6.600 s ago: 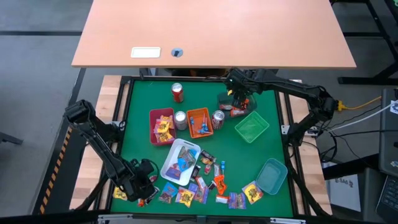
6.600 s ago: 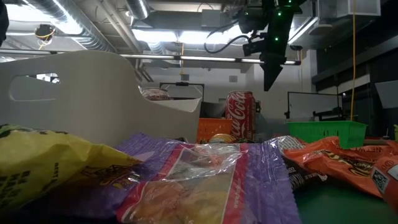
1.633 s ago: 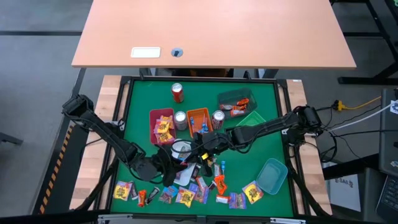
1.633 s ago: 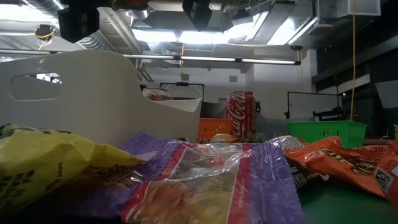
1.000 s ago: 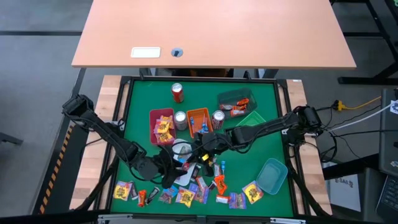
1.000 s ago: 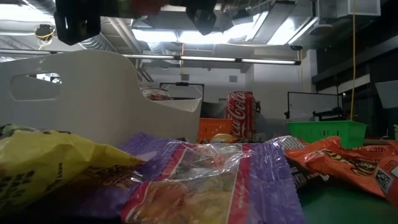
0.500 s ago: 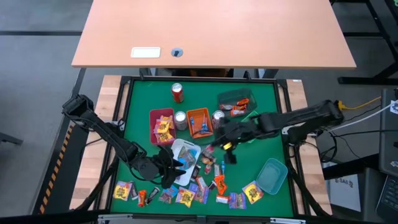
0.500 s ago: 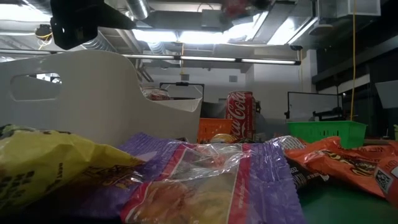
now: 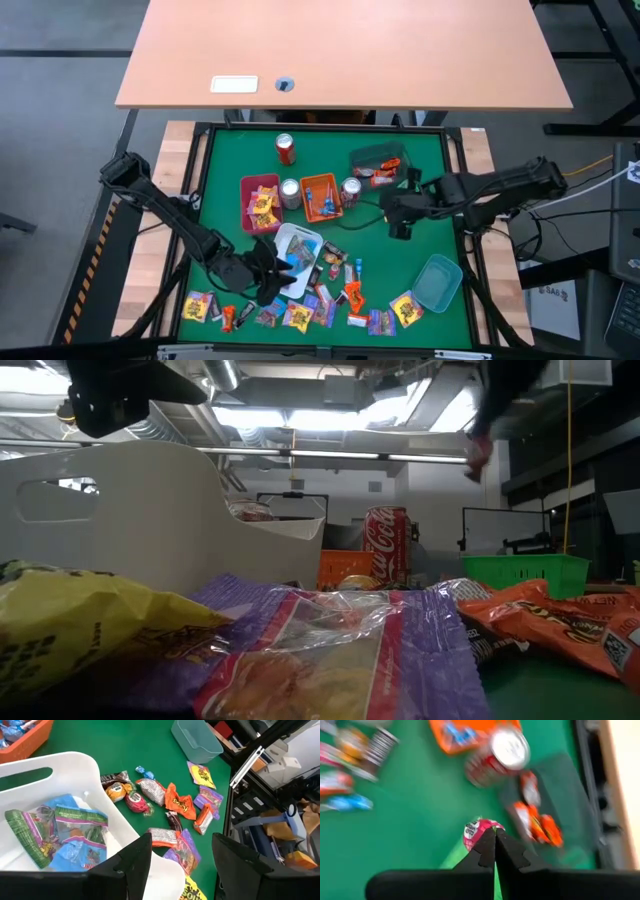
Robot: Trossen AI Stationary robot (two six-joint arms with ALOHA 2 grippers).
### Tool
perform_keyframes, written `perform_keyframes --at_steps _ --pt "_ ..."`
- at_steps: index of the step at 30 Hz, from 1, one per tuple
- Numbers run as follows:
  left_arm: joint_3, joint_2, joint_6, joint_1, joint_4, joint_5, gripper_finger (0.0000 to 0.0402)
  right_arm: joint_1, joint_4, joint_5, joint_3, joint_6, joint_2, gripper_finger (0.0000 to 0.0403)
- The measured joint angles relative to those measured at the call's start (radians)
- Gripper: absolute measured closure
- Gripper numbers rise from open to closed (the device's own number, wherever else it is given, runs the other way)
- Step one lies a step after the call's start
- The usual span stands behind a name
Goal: Sort candy
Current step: Put the red chocolate into the green bin, then put the brown chocolate into the blue bin
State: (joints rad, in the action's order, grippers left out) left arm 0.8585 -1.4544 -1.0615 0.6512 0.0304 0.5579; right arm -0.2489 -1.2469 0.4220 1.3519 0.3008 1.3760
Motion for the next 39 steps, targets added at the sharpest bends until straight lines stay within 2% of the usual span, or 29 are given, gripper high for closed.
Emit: perform_keyframes --at_steps 5,13,20,22,25,28,30,33,39 --pt "0.000 0.000 0.000 0.012 0.003 0.000 0.0207 0.001 -0.009 0.107 -0.177 0.064 -0.049 0.0402" --pt "0.000 0.000 0.000 0.012 0.006 0.006 0.0207 0.001 -0.001 0.110 -0.394 0.121 -0.059 0.0402" --pt "0.000 0.000 0.000 0.013 0.007 -0.011 0.0207 0.001 -0.002 0.110 -0.459 0.115 -0.059 0.0402" --pt "0.000 0.000 -0.001 0.013 0.010 -0.077 0.0207 0.001 0.000 0.110 -0.459 0.114 -0.059 0.0402" --pt "0.000 0.000 -0.031 0.013 0.026 -0.244 0.0207 0.001 0.000 0.110 -0.459 0.114 -0.059 0.0390" --pt "0.000 0.000 -0.128 0.023 0.063 -0.417 0.0207 0.001 0.000 0.110 -0.459 0.114 -0.059 0.0362" --pt "0.000 0.000 -0.181 0.041 0.074 -0.488 0.0207 0.001 0.000 0.110 -0.459 0.114 -0.059 0.0339" --pt "0.000 0.000 -0.241 0.079 0.078 -0.535 0.0207 0.001 0.010 0.109 -0.459 0.114 -0.059 0.0305" --pt "0.000 0.000 -0.366 0.164 0.113 -0.503 0.0207 0.001 0.040 0.109 -0.459 0.114 -0.059 0.0255"
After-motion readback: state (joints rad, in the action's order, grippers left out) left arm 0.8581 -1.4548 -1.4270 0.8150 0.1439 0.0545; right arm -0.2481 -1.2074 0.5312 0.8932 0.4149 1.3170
